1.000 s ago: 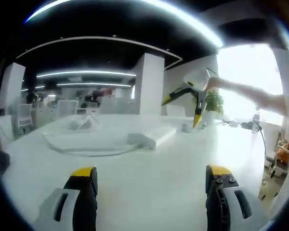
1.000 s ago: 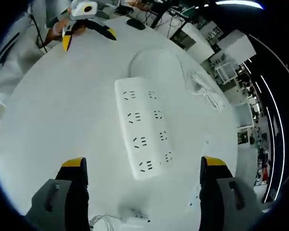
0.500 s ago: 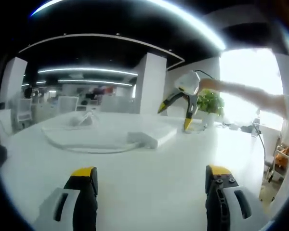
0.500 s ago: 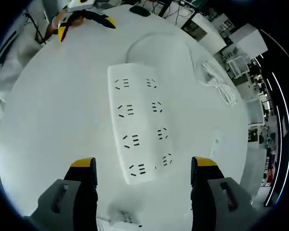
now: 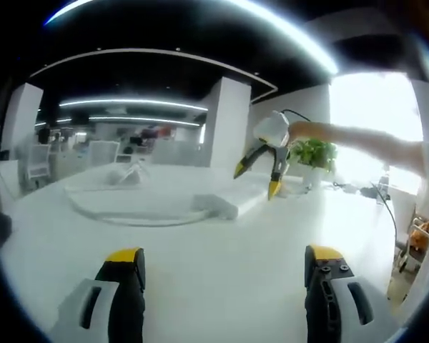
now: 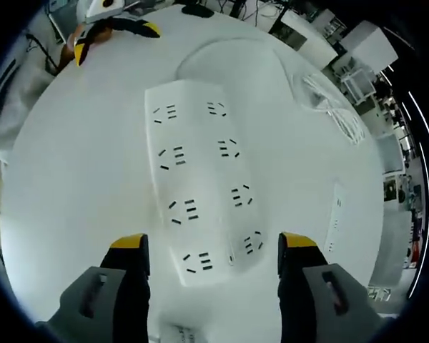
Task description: Straighten the power strip on the desk, plug the charger into it
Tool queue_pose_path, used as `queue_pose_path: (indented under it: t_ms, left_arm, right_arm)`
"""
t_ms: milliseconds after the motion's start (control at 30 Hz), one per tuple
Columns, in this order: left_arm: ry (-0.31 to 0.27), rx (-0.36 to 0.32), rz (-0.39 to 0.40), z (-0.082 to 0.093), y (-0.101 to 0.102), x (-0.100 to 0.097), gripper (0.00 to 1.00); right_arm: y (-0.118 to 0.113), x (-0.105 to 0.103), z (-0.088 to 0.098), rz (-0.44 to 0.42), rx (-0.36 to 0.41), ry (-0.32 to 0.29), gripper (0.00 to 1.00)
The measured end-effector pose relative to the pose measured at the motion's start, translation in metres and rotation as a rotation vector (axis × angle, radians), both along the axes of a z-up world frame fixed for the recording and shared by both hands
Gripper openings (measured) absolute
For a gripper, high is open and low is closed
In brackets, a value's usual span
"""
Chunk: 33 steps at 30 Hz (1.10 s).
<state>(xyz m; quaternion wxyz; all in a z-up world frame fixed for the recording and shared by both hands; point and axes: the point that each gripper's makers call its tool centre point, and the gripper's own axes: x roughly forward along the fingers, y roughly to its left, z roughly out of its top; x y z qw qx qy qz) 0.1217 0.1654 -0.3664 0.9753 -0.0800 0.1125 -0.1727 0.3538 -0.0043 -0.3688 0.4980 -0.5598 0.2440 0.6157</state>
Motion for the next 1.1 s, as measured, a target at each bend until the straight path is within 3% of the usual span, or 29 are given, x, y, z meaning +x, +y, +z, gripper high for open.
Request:
queue_pose_path:
  t_ms: [167,367,667,1100]
  left_arm:
    - [-0.002,-0.014,0.004,0.001,0.001,0.000,0.95]
    - [-0.001,-0.014,0.006,0.000,0.002,0.001,0.95]
    - [-0.004,-0.023,0.006,0.001,0.002,0.001,0.95]
    - [-0.012,-0.035,0.007,0.003,0.004,0.002,0.95]
  right_arm:
    - [-0.001,-0.012,-0.006,-0.020,-0.001,0.031,0.70]
    - [0.006,-0.004,-0.004,-0.033,0.032,0.066,0.71]
    - [0.002,-0.004,-0.009,-0.043,-0.008,0.091,0.68]
    - [0.010,-0.002,-0.012,0.106,-0.157,0.051,0.66]
